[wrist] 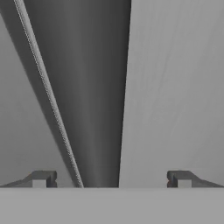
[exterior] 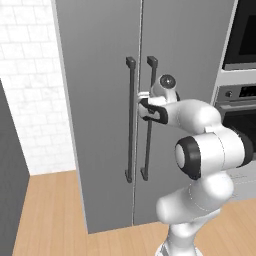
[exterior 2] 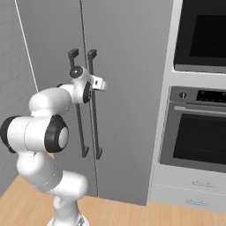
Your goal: Take the strawberry from the fridge and place it on top of the pancake, located on the dining counter.
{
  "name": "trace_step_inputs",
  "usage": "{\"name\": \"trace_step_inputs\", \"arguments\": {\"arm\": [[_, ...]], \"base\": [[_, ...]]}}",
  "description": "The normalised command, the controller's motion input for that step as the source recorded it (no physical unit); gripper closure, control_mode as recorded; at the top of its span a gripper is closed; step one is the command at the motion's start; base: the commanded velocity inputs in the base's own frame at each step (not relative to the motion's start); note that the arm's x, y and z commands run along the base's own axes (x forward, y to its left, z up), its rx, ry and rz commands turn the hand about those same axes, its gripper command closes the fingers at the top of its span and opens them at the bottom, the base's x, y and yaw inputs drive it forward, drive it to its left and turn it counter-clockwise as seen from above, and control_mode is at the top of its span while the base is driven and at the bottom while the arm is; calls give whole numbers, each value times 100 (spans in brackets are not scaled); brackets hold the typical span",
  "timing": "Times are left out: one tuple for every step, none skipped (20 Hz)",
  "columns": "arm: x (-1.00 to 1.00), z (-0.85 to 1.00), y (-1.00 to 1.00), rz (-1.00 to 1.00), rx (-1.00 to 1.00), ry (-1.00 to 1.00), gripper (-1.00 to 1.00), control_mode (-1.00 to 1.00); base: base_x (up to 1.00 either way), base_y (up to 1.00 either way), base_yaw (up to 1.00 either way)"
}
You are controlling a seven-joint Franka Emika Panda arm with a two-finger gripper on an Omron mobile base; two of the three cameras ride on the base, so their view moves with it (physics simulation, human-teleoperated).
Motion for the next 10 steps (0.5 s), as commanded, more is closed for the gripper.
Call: {"name": "trace_step_inputs", "arguments": {"arm": [[13,-8,0,0,0,-20,-100,-100],[12,-8,0,0,0,-21,100,-100],[14,-1,0,0,0,-17,100,-100],[21,0,0,0,0,-4,100,-100],[15,0,0,0,0,0,100,-100],[0,0,0,0,0,0,100,-100],[0,0,0,0,0,0,100,-100],[0,0,0,0,0,8,100,-100],[-3,0,-11,0,0,14,100,-100],[-31,0,-12,0,0,12,100,-100]], "base": [[0,0,0],[0,0,0],[0,0,0],[0,0,0],[0,0,0],[0,0,0],[0,0,0],[0,0,0],[0,0,0],[0,0,0]]}}
